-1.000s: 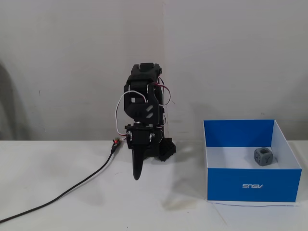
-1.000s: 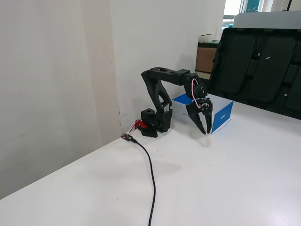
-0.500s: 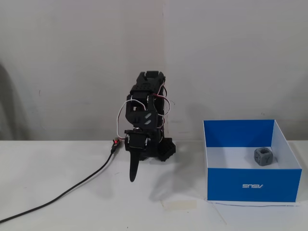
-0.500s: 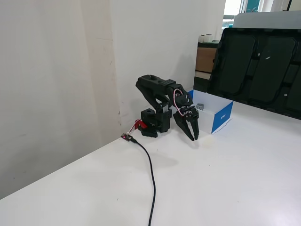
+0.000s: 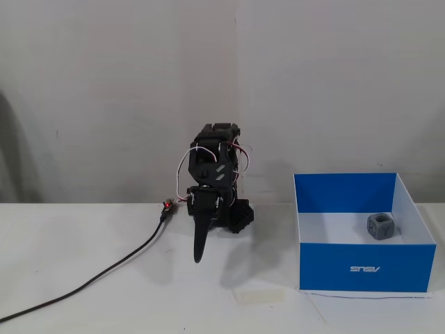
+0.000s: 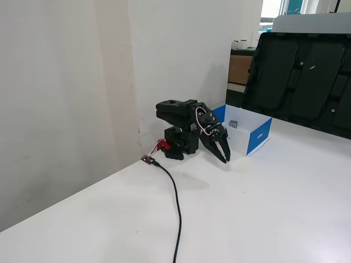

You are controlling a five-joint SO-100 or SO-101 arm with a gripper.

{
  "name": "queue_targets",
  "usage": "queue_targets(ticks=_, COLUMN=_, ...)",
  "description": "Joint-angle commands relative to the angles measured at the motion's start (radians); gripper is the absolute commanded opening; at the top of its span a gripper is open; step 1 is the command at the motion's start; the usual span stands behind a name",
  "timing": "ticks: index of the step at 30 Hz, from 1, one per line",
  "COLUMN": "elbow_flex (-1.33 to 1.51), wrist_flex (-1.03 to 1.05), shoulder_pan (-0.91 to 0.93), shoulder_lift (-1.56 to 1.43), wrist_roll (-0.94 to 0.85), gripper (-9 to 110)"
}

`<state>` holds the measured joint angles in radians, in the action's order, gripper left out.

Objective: Pick the gray block and keep it in the box.

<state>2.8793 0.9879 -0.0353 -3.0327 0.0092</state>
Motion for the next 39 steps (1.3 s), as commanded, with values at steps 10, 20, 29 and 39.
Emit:
queue_targets(ticks=10, elbow_flex=0.104, wrist_flex=0.201, shoulder_pan=-0.005, shoulder_lift=-0.393, wrist_roll=0.031, gripper=0)
queue_targets(ticks=20, elbow_flex=0.132, wrist_flex=0.213, shoulder_pan=0.015, shoulder_lift=-0.394, wrist_roll=0.089, gripper=0)
queue_targets(ticks=29, elbow_flex=0.14, wrist_flex=0.21, shoulder_pan=0.034, shoulder_lift=-0.396, wrist_roll=0.094, gripper=0)
queue_targets(ticks=39, elbow_flex=0.14, wrist_flex=0.21, shoulder_pan=0.031, shoulder_lift=-0.396, wrist_roll=0.094, gripper=0)
